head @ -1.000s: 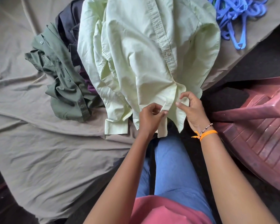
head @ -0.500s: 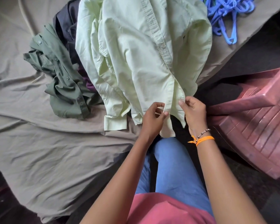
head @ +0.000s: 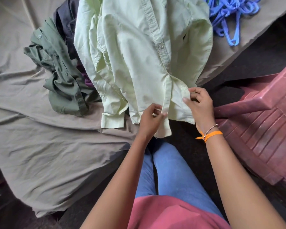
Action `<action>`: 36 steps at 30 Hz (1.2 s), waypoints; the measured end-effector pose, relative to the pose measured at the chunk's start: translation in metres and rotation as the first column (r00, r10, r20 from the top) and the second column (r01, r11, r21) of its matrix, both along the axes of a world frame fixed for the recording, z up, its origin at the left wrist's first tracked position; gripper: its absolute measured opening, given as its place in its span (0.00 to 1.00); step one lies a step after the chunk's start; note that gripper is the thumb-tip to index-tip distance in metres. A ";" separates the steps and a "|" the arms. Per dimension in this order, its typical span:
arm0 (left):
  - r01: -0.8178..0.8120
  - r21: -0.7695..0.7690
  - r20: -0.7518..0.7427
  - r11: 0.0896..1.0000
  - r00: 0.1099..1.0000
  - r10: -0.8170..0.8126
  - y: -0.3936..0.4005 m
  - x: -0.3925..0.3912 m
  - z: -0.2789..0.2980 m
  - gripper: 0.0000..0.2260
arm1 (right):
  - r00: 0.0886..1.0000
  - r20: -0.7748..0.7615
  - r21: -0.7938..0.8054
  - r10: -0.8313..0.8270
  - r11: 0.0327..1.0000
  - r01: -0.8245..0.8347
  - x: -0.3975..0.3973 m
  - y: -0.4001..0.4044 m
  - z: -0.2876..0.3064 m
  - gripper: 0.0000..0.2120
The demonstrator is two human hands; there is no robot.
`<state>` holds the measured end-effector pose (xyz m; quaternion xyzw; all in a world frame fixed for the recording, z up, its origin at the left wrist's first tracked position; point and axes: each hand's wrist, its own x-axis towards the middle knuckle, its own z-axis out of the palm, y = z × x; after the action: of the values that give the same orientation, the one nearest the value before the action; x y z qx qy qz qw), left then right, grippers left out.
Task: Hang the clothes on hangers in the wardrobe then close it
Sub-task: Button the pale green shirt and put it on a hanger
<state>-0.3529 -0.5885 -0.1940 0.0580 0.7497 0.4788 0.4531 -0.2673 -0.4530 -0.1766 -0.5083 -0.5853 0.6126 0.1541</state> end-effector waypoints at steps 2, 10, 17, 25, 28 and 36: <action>0.238 -0.168 -0.199 0.957 0.942 -0.270 0.000 0.004 -0.007 0.03 | 0.956 0.161 0.179 0.245 0.945 -0.272 0.004 -0.002 -0.005 0.16; 0.369 -0.521 -0.153 0.769 0.846 -0.510 0.020 -0.038 0.000 0.16 | 0.691 0.363 0.021 0.625 0.736 -0.677 -0.024 0.015 -0.015 0.14; -0.050 -0.121 -0.192 0.991 0.981 0.026 0.097 -0.120 0.040 0.17 | 0.808 0.305 0.122 0.504 0.821 -0.558 -0.105 0.096 0.017 0.13; -0.002 -0.039 -0.224 0.999 0.975 -0.007 0.144 -0.137 0.049 0.14 | 0.881 0.209 0.146 0.425 0.877 -0.458 -0.134 0.121 0.018 0.11; 0.041 -0.024 -0.214 0.999 0.976 -0.045 0.183 -0.154 0.049 0.11 | 0.928 0.187 0.182 0.323 0.917 -0.356 -0.151 0.156 0.012 0.12; 0.069 -0.034 -0.159 0.997 0.985 -0.073 0.281 -0.181 0.028 0.12 | 0.943 0.304 0.301 0.135 0.926 -0.229 -0.180 0.285 -0.030 0.10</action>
<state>-0.5341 -0.3075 -0.1659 0.1164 0.7879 0.4455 0.4089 -0.4476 -0.1683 -0.2066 -0.4987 -0.7409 0.4395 0.0957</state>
